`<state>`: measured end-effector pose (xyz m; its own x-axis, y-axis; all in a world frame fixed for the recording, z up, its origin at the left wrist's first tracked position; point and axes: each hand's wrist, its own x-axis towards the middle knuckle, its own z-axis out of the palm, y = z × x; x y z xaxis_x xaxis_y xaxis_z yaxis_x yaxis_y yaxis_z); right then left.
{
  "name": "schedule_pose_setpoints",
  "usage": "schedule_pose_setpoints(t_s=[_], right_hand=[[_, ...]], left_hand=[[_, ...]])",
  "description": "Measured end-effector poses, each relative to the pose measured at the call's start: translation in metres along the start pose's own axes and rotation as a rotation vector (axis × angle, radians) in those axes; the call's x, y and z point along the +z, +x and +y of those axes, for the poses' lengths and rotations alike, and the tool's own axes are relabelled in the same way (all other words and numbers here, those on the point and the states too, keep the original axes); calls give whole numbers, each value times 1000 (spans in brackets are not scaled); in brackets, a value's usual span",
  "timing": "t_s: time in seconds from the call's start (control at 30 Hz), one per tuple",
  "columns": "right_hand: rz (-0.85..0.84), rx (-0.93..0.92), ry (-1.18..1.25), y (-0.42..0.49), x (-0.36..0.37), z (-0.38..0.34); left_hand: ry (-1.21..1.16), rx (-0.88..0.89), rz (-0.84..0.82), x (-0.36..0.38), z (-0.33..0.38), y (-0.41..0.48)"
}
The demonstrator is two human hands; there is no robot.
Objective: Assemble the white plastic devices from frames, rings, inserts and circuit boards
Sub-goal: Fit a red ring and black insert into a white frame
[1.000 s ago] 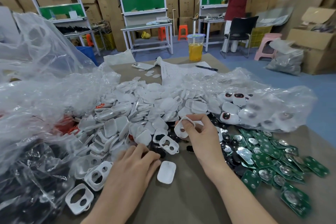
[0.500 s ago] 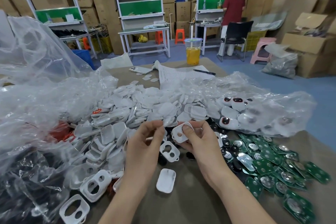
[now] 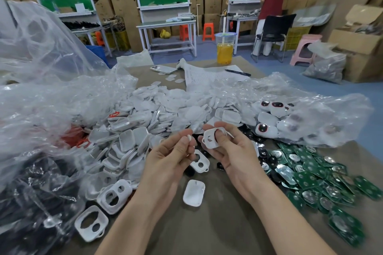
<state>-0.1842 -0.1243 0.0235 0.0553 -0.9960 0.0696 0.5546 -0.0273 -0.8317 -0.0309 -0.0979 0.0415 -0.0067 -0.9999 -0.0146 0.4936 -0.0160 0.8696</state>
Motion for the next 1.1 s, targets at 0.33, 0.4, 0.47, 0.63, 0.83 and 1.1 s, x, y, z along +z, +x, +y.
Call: schedule_pose_setpoints(t_s=[0.33,0.4,0.47,0.63,0.83,1.1], right_hand=[[-195,-3,-90,-7,6,-5],[-218,5,-109,-8,7,-4],[-228,10,-146,-9,8,-4],[-209,-19,-263,-11,10,-4],[-225,-44,-365,-13,11,-2],[-136,-57,-300,-11,9,0]], left_hand=[[48,18,65,-1,1,1],[38,18,74,1,1,1],[24,20,70,1,1,1],[110,54,83,-2,-1,2],[248,113,198,-5,-6,3],[256,137,233,-7,-5,6]])
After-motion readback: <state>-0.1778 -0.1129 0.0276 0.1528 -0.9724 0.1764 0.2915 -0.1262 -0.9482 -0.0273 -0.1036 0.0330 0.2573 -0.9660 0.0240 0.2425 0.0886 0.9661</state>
